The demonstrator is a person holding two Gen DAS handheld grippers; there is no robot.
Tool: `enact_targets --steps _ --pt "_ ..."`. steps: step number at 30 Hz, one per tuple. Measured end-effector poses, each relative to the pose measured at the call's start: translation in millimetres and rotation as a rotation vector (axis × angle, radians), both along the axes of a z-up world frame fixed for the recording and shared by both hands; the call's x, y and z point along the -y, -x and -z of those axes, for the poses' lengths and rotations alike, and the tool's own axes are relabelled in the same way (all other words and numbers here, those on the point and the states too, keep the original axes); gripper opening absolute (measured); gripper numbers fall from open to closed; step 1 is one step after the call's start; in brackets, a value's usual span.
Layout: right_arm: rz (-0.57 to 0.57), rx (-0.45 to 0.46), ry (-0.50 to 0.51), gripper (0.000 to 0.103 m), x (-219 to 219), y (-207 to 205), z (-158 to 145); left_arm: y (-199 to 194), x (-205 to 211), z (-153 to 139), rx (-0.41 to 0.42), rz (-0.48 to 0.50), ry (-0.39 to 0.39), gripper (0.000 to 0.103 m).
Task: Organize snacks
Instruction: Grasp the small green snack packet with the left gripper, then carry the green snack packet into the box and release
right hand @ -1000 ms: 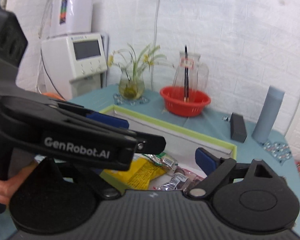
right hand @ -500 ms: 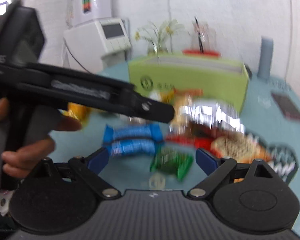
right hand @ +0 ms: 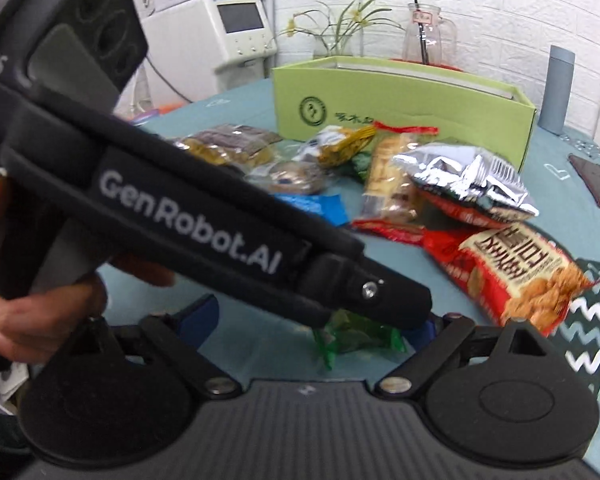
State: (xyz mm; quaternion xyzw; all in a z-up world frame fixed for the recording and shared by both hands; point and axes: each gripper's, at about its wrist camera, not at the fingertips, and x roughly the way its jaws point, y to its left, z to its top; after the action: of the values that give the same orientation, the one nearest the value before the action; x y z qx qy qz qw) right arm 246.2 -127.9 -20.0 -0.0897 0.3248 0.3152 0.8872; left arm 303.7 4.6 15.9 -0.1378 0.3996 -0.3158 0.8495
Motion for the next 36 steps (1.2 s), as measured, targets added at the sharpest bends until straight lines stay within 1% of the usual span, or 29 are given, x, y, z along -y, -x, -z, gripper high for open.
enact_targets --steps 3,5,8,10,12,14,16,17,18,19,20,21,22,25,27,30,33,36 --pt "-0.011 0.006 0.015 0.094 -3 17 -1 18 -2 2 0.001 0.012 -0.016 0.033" --pt "-0.024 0.01 0.004 0.093 -4 25 -2 30 -3 4 0.002 0.003 -0.033 0.033" --pt "0.019 0.043 0.026 0.093 -5 33 -4 44 -8 2 0.023 -0.062 -0.04 0.034" --pt "0.061 0.067 0.03 0.093 -4 40 -5 51 -14 -2 0.044 -0.075 -0.021 0.044" --pt "0.088 0.054 -0.003 0.093 1 43 -4 54 -15 -4 0.058 -0.076 -0.019 0.046" --pt "0.102 0.043 -0.024 0.093 3 42 -2 53 -13 -3 0.059 -0.077 -0.041 0.046" --pt "0.126 0.05 -0.02 0.091 4 38 -1 48 -10 2 0.041 -0.071 -0.055 0.041" --pt "0.132 0.045 -0.014 0.088 4 36 0 45 -8 5 0.027 -0.067 -0.056 0.04" --pt "0.135 0.052 -0.005 0.082 5 33 0 44 -8 6 0.026 -0.066 -0.051 0.038" --pt "0.134 0.067 0.011 0.076 4 32 0 44 -8 7 0.03 -0.065 -0.056 0.025" --pt "0.127 0.066 0.008 0.058 5 31 -2 43 -7 8 0.024 -0.055 -0.059 0.016" --pt "0.107 0.049 -0.002 0.053 7 32 -4 42 -8 8 0.019 -0.054 -0.047 0.015" --pt "0.097 0.047 0.005 0.051 6 32 -6 42 -10 7 0.01 -0.06 -0.037 0.013" --pt "0.077 0.072 0.0 0.051 5 27 -17 39 -16 -4 0.013 -0.08 -0.011 0.013" --pt "0.065 0.116 -0.003 0.051 2 17 -31 31 -19 -20 0.047 -0.096 0.002 0.013" --pt "0.042 0.197 0.001 0.052 -5 -11 -57 3 -25 -52 0.107 -0.12 0.01 0.013" --pt "0.029 0.277 0.015 0.054 -16 -57 -84 -39 -30 -84 0.176 -0.15 0.004 0.013" --pt "0.027 0.302 0.023 0.055 -26 -115 -101 -94 -35 -106 0.216 -0.179 -0.016 0.013"
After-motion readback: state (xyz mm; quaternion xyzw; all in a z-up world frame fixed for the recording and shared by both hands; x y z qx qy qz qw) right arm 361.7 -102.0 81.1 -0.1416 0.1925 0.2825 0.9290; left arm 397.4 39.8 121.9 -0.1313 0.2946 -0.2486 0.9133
